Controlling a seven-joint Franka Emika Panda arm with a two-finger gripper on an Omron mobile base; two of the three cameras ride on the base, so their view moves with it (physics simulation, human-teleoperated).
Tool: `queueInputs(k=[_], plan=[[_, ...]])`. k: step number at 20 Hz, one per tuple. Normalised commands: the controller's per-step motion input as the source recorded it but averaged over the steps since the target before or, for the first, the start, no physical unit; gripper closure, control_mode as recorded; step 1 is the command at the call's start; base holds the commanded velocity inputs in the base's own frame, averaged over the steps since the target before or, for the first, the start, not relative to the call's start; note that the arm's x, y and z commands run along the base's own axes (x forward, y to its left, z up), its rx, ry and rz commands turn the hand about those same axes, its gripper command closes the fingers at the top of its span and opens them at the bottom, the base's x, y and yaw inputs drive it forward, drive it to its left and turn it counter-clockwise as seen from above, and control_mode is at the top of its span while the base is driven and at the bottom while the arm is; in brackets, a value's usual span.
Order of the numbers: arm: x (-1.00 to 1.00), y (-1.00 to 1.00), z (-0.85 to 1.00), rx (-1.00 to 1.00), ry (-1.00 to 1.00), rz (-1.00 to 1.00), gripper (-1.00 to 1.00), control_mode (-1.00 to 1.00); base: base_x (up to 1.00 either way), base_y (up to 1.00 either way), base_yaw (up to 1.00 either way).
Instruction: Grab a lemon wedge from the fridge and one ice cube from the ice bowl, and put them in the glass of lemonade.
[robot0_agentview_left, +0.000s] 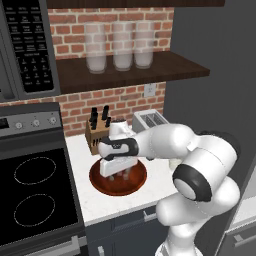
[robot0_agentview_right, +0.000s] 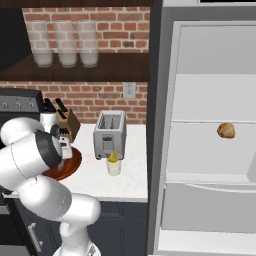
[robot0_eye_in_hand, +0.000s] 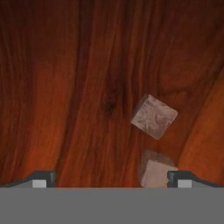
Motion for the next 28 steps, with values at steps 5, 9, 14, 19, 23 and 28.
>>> queueInputs(k=[5,9,14,19,23,28], plan=[[0.1,0.0,-0.18,0.0,0.0,-0.03,-1.0,-1.0,0.0,0.0,0.0],[0.16,0.0,-0.22,0.03,0.0,-0.03,-1.0,-1.0,0.0,0.0,0.0],[0.03,0.0,-0.15,0.03,0.0,-0.03,-1.0,-1.0,0.0,0.0,0.0],[-0.21,-0.01,-0.01,0.06,0.0,0.0,-1.0,-1.0,0.0,0.0,0.0],[-0.27,0.0,0.0,0.06,0.0,0.0,-1.0,-1.0,0.0,0.0,0.0],[-0.28,0.0,0.0,0.05,0.0,0.0,-1.0,-1.0,0.0,0.0,0.0]])
